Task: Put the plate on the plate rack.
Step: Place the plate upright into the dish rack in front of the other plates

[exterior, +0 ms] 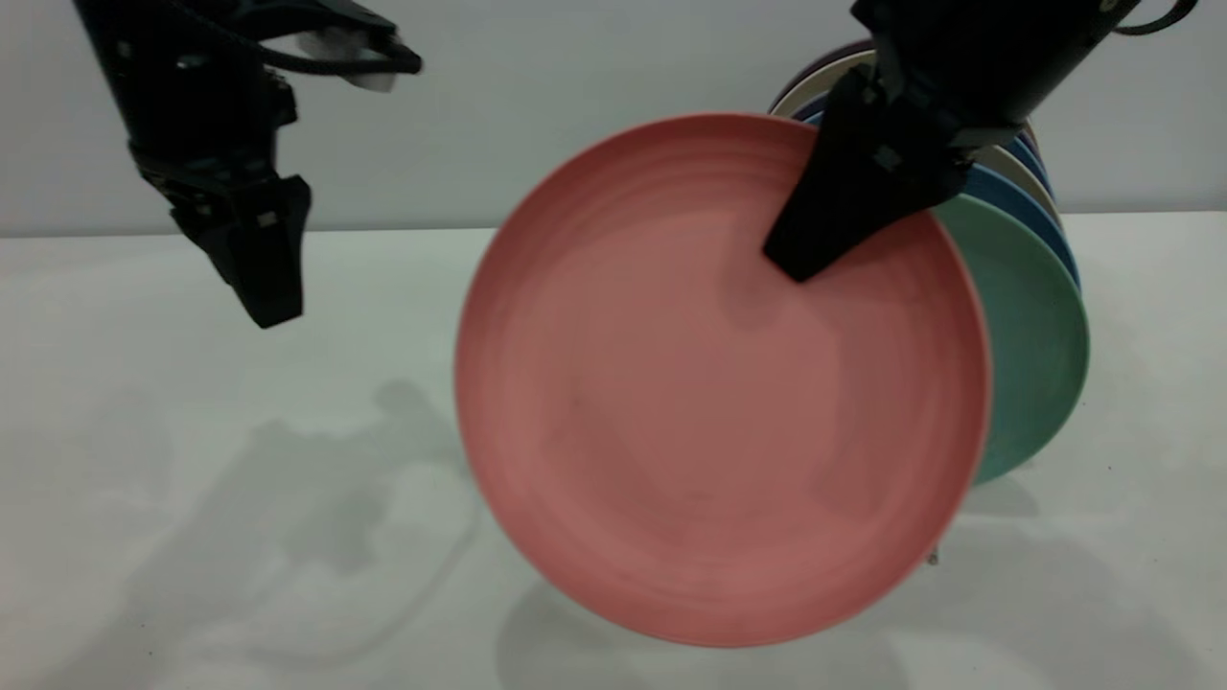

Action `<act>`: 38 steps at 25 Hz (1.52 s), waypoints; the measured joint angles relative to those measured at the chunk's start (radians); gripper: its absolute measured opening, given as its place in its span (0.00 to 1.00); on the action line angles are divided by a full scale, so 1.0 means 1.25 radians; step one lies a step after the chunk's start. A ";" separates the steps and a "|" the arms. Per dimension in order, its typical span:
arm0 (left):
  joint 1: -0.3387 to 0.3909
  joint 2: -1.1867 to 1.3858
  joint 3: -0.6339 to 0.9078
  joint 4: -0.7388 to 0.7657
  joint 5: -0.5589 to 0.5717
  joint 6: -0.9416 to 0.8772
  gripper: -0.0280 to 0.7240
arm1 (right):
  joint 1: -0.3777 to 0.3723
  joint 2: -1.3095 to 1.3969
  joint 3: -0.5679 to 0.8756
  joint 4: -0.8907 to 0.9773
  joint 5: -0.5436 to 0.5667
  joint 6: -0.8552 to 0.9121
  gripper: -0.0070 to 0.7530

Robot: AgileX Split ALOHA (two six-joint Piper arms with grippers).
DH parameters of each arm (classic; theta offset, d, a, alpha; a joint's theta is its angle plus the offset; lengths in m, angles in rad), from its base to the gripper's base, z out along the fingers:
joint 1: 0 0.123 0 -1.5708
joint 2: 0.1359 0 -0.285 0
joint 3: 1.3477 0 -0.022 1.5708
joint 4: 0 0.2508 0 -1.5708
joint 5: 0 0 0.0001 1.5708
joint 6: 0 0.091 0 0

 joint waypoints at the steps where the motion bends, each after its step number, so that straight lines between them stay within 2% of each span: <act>1: 0.005 0.000 0.000 0.000 -0.001 -0.004 0.76 | 0.000 -0.006 0.000 -0.020 0.002 0.012 0.12; 13: 0.014 0.000 0.000 -0.028 -0.044 -0.055 0.76 | 0.000 -0.036 0.000 -0.193 -0.001 0.136 0.12; 23: 0.014 0.000 0.000 -0.028 -0.062 -0.160 0.76 | 0.000 -0.083 0.000 -0.318 -0.062 0.211 0.12; 31: 0.022 0.000 0.000 0.042 0.018 -0.278 0.75 | 0.013 -0.085 0.000 -0.442 -0.101 0.290 0.12; 38: 0.031 0.000 0.000 0.013 0.047 -0.229 0.71 | 0.068 -0.085 0.000 -0.600 -0.142 0.399 0.12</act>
